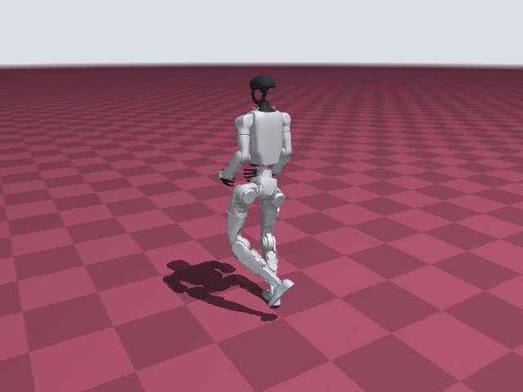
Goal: Walk run
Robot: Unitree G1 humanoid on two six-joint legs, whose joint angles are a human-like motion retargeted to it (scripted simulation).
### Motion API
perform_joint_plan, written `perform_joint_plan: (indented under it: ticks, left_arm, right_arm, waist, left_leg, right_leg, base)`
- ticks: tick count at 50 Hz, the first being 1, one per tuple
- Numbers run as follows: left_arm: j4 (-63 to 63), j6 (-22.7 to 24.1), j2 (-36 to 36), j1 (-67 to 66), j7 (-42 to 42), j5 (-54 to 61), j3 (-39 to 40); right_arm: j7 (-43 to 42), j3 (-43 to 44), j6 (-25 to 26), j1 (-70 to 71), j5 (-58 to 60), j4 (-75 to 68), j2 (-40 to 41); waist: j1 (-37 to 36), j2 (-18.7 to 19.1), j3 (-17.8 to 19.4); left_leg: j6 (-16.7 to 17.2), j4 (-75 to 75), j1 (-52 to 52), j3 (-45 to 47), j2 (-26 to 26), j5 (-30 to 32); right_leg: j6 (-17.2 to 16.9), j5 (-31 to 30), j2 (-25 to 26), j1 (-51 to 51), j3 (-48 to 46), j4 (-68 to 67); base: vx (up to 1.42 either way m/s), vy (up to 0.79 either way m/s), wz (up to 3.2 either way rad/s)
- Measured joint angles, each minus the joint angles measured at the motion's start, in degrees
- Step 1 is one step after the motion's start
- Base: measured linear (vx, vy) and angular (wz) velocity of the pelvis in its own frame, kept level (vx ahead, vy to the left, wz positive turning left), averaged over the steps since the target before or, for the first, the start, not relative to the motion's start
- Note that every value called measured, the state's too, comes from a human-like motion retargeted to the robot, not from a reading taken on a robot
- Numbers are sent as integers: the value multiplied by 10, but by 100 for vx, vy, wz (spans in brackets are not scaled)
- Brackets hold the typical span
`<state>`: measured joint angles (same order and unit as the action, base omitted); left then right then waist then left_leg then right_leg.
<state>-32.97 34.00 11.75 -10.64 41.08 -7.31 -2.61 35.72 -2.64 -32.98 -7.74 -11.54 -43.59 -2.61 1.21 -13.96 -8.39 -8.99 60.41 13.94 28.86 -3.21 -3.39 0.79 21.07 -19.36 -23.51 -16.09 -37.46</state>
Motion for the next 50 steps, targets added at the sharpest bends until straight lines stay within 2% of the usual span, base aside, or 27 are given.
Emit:
perform_joint_plan:
  ticks: [2,3,5,7,8,10,11,12,13,14,15,17,20,22,24,27,28,30,32,33,35,37,40,45,48,49,50]
  left_arm:
    - [-37,21,-4,-31,-1,33,25]
    - [-32,39,0,-53,-15,52,36]
    - [-18,70,16,-98,-40,81,58]
    - [-1,80,26,-120,-57,92,76]
    - [10,81,25,-121,-64,92,85]
    - [25,82,10,-109,-83,90,95]
    - [27,80,1,-95,-94,85,99]
    - [27,79,-5,-83,-103,79,102]
    - [26,77,-7,-73,-105,71,102]
    - [19,74,-6,-60,-110,65,92]
    - [9,71,-2,-45,-116,61,77]
    - [-7,56,0,-26,-99,62,68]
    - [14,28,-13,11,-73,81,29]
    - [67,16,8,31,-56,95,3]
    - [120,-1,23,40,-52,106,-25]
    - [181,-22,13,38,-71,114,-41]
    - [184,-17,4,37,-85,104,-27]
    - [161,-6,-9,34,-105,73,3]
    - [91,10,-19,34,-114,26,28]
    - [40,25,-23,31,-114,2,46]
    - [-44,47,-8,13,-122,-30,22]
    - [-96,38,-26,7,-134,-53,6]
    - [-104,49,-21,-8,-135,-57,35]
    - [-88,63,1,-37,-126,-58,43]
    - [-72,68,17,-29,-115,-53,26]
    - [-60,69,26,-22,-115,-50,19]
    - [-48,70,36,-15,-115,-47,13]
  right_arm:
    - [17,-45,36,50,-24,57,10]
    - [24,-60,37,69,-17,93,3]
    - [22,-84,45,93,32,155,-10]
    - [-3,-98,61,118,63,201,-7]
    - [-9,-97,61,132,64,219,-2]
    - [-13,-88,59,144,56,230,8]
    - [-8,-87,58,139,58,222,11]
    - [-3,-83,57,131,62,210,13]
    - [0,-75,53,113,73,192,12]
    - [-11,-65,45,91,93,160,18]
    - [-31,-55,34,67,118,122,27]
    - [-50,-80,36,1,132,61,33]
    - [-11,-48,28,-68,98,42,20]
    - [-7,-10,-6,-107,77,65,-3]
    - [-11,24,-26,-148,67,79,-18]
    - [-15,53,-44,-191,58,94,-39]
    - [-20,57,-52,-196,56,99,-45]
    - [-36,62,-66,-185,59,102,-53]
    - [-47,48,-64,-161,64,88,-46]
    - [-52,30,-58,-149,63,68,-44]
    - [-37,63,-37,-118,71,5,-18]
    - [-21,37,2,-94,71,-8,-4]
    - [-16,-24,6,-55,79,27,-8]
    - [-16,-89,11,-16,103,103,-6]
    - [0,-117,18,14,67,138,-11]
    - [5,-124,21,27,58,151,-16]
    - [10,-130,25,41,50,164,-22]
  waist:
    - [-35,43,0]
    - [-58,54,5]
    - [-110,55,21]
    - [-163,69,32]
    - [-177,82,35]
    - [-179,94,33]
    - [-183,106,34]
    - [-182,117,31]
    - [-170,125,24]
    - [-170,123,28]
    - [-177,118,38]
    - [-125,131,28]
    - [-43,131,7]
    - [7,108,2]
    - [55,86,2]
    - [86,36,13]
    - [83,22,16]
    - [96,-10,22]
    - [106,-30,13]
    - [105,-38,-7]
    - [66,-27,11]
    - [23,-38,5]
    - [1,-8,8]
    - [-66,68,39]
    - [-94,79,50]
    - [-102,85,52]
    - [-111,92,55]
  left_leg:
    - [9,-51,82,-33,43,-38]
    - [12,-102,108,-37,51,-47]
    - [40,-233,144,-46,49,-53]
    - [77,-365,162,-86,59,-75]
    - [85,-418,172,-130,65,-81]
    - [92,-469,193,-139,79,-108]
    - [97,-451,202,-140,94,-72]
    - [75,-410,213,-136,104,-54]
    - [1,-322,226,-122,106,-70]
    - [-5,-247,240,-148,113,-95]
    - [25,-177,255,-195,121,-123]
    - [13,-152,171,-149,135,-195]
    - [25,-196,91,-134,94,-217]
    - [33,-268,27,-125,42,-169]
    - [42,-334,-44,-129,-1,-81]
    - [49,-389,-144,-101,-47,57]
    - [58,-389,-168,-86,-55,80]
    - [73,-340,-194,-68,-74,82]
    - [50,-229,-176,-35,-56,37]
    - [31,-184,-155,-20,-61,25]
    - [19,-77,-108,-52,-31,-14]
    - [25,-95,-63,-31,-35,-30]
    - [28,-202,0,-27,-26,-50]
    - [80,-453,48,-91,15,-24]
    - [128,-497,65,-182,20,16]
    - [114,-489,71,-176,24,39]
    - [82,-475,77,-157,28,68]
  right_leg:
    - [-7,-38,78,97,-54,92]
    - [-9,-83,111,151,-84,143]
    - [-33,-215,155,233,-73,212]
    - [-26,-278,187,285,-67,209]
    - [-6,-289,199,305,-97,185]
    - [-6,-293,223,323,-128,143]
    - [-10,-282,236,324,-119,103]
    - [-7,-267,243,319,-119,56]
    - [7,-245,239,305,-136,-4]
    - [25,-211,215,280,-136,-83]
    - [44,-172,182,250,-127,-170]
    - [46,-138,163,176,-122,-236]
    - [42,-90,101,46,-132,-217]
    - [39,-89,56,-15,-162,-115]
    - [16,-120,34,-53,-170,16]
    - [-33,-181,13,-79,-81,168]
    - [-27,-181,4,-86,-59,182]
    - [-45,-229,-33,-88,-21,190]
    - [33,-195,-41,-102,23,121]
    - [36,-152,-44,-129,37,50]
    - [14,-105,-81,-86,-8,-19]
    - [-7,-87,-64,-61,21,-15]
    - [-19,-117,-22,16,-38,37]
    - [-47,-221,118,170,-89,187]
    - [-56,-229,148,225,-72,216]
    - [-60,-217,157,233,-64,205]
    - [-66,-201,167,240,-54,188]
  base:
    - [161,-36,-62]
    - [177,-40,-77]
    - [199,-45,-130]
    - [152,-44,-152]
    - [133,-40,-64]
    - [147,-33,21]
    - [154,-26,21]
    - [156,-22,30]
    - [179,-25,41]
    - [206,-28,19]
    - [229,-27,-6]
    - [231,-18,24]
    - [126,-11,44]
    - [78,-28,107]
    - [194,-71,160]
    - [103,-37,56]
    - [124,-51,-11]
    - [163,-70,16]
    - [110,-47,27]
    - [145,-51,17]
    - [184,-49,34]
    - [132,-38,-29]
    - [88,-18,-58]
    - [77,-12,-95]
    - [50,-6,-80]
    - [65,-1,-87]
    - [78,-3,-68]
